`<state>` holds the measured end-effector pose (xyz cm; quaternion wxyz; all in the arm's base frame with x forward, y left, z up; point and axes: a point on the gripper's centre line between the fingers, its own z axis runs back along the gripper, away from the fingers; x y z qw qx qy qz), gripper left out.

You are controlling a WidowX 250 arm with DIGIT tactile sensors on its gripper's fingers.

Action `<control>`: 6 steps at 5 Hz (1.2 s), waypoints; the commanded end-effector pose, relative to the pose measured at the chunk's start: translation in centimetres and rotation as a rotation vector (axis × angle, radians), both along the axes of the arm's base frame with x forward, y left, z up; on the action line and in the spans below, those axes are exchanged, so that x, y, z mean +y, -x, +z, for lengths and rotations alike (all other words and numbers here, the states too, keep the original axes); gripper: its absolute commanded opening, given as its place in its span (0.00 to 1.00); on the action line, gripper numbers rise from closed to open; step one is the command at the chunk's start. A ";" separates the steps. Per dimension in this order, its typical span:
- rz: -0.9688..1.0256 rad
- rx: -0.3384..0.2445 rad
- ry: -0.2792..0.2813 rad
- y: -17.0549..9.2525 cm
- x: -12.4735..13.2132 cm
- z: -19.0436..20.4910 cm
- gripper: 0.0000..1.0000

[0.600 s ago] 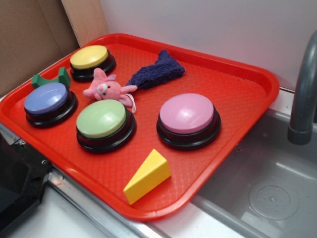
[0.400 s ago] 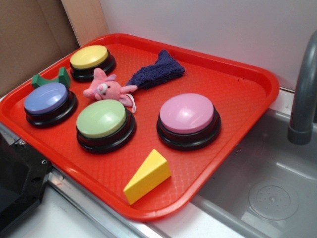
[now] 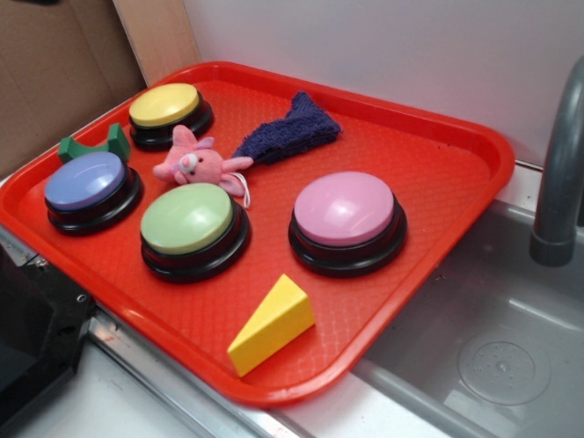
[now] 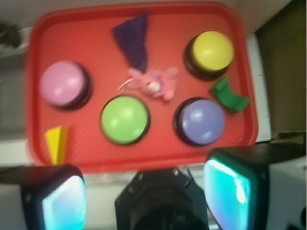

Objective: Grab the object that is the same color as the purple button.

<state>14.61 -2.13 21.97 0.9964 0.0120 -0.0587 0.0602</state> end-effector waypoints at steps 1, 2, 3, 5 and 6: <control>0.184 -0.118 -0.070 -6.6 0.3 -4.6 1.00; 0.181 -0.131 -0.044 -10.5 1.3 -7.8 1.00; 0.156 -0.175 -0.036 -14.0 1.8 -10.8 1.00; 0.095 -0.152 -0.003 -15.9 2.7 -15.5 1.00; 0.052 -0.096 0.006 -16.2 2.5 -17.6 1.00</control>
